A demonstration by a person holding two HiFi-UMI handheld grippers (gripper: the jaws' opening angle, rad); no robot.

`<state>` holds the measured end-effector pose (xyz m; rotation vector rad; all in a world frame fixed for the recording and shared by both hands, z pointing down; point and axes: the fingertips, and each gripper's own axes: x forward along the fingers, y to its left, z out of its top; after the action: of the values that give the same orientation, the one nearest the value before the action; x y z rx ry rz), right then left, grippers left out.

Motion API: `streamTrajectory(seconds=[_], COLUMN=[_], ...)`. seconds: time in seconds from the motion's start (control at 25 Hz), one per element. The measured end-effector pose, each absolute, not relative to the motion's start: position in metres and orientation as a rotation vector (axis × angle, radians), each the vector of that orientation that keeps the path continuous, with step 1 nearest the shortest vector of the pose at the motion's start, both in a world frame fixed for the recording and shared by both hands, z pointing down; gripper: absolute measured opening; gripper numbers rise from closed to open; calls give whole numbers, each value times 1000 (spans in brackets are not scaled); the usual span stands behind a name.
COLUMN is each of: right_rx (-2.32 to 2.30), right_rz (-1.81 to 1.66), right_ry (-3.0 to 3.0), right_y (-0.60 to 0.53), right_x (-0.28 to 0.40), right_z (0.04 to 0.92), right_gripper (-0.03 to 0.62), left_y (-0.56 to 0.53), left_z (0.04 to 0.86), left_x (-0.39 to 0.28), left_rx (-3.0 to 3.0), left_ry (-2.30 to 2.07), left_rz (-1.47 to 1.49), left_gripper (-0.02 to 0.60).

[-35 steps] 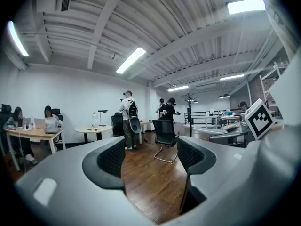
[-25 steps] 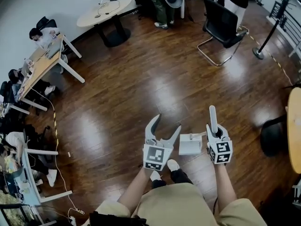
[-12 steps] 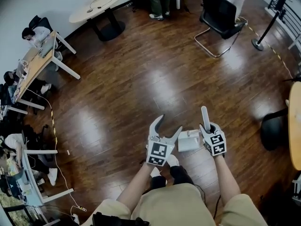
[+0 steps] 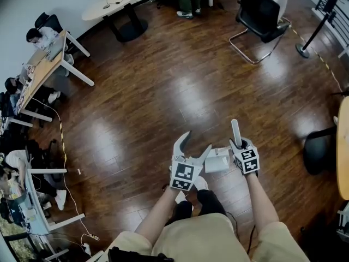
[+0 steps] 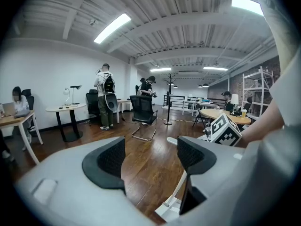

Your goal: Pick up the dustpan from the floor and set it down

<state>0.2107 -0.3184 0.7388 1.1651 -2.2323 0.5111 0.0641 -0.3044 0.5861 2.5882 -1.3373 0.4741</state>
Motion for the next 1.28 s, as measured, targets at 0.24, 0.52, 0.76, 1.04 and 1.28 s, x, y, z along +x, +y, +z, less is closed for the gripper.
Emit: streamTrajectory(seconds=[0.24, 0.52, 0.76, 1.04, 1.28], right_rx=[1256, 1339, 1376, 1395, 1434], right_rz=[573, 645, 667, 686, 729], right_ry=[-2225, -2211, -2200, -2199, -2199], right_y=[-338, -370, -387, -398, -397], right_x=[207, 214, 206, 204, 207], right_z=[748, 752, 763, 762, 763], right_gripper=[103, 109, 111, 117, 140], left_y=[-298, -291, -286, -289, -288], left_z=[593, 590, 601, 599, 601], left_x=[60, 52, 34, 26, 22], left_rx=[2551, 2529, 2490, 2474, 2471], left_ry=[-1359, -1389, -1423, -1451, -1450], left_rz=[470, 479, 495, 493, 496], left_gripper=[330, 328, 328, 328, 328])
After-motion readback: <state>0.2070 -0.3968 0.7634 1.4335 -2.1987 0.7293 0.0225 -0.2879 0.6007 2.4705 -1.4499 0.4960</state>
